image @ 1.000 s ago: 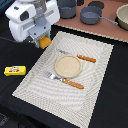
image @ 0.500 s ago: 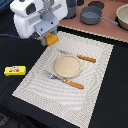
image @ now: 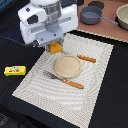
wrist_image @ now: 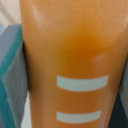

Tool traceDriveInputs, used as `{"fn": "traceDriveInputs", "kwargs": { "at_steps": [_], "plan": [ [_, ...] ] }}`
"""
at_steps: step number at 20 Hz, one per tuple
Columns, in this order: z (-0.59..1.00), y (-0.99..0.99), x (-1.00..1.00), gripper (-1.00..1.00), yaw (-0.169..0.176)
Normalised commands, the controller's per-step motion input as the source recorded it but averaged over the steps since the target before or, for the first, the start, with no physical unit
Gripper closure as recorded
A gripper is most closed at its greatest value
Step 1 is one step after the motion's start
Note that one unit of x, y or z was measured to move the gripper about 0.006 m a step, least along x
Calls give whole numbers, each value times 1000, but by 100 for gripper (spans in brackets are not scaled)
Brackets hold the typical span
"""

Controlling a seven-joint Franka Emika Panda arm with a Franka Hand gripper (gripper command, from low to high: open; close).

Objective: Place the bread, butter, and milk from the table onto the serving area.

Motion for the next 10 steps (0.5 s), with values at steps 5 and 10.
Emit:
{"fn": "traceDriveInputs", "kwargs": {
  "at_steps": [5, 10],
  "plan": [
    [278, 0, 977, 100, 0],
    [201, -30, 924, 100, 0]
  ]
}}
